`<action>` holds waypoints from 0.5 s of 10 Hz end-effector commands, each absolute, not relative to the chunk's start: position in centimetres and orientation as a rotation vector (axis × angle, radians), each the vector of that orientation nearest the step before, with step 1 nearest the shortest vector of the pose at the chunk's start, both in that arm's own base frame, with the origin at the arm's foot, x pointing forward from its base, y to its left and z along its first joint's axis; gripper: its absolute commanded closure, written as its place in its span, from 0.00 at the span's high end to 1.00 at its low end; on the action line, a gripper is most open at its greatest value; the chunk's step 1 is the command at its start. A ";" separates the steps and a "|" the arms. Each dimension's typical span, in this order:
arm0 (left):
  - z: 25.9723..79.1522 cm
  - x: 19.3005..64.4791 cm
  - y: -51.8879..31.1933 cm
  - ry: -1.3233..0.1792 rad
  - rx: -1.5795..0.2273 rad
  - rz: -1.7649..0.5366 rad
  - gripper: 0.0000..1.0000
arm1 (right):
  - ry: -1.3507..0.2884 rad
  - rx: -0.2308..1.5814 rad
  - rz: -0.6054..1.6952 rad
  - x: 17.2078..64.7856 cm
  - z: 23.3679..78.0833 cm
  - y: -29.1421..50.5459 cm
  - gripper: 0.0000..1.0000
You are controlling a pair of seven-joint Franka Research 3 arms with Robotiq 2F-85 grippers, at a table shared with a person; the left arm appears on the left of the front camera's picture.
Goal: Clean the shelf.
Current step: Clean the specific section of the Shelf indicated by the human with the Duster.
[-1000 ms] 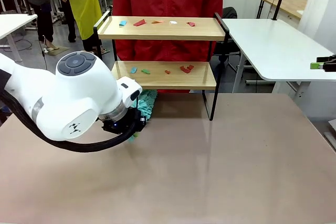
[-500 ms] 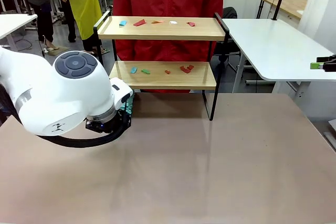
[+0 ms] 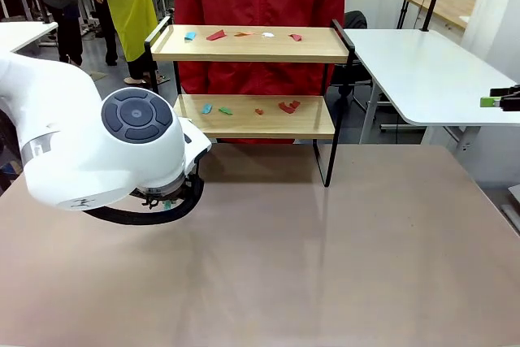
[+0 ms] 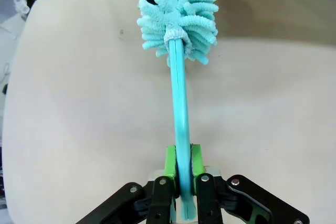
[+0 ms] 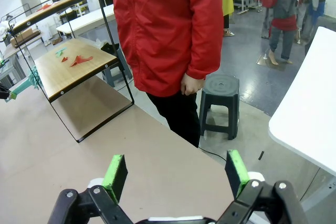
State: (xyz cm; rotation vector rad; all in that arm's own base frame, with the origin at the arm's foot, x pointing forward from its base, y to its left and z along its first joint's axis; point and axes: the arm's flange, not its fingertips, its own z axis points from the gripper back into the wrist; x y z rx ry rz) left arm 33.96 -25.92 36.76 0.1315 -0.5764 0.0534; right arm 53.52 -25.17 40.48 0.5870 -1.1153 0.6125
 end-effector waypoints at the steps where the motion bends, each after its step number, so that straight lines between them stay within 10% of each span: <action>1: 36.6 34.6 -25.1 -0.545 0.128 0.051 0.13 | -1.115 0.586 0.616 53.4 40.6 -25.0 1.00; 5: 36.5 33.9 -25.5 -0.558 0.031 0.006 0.13 | -1.115 0.586 0.616 53.4 40.6 -25.0 1.00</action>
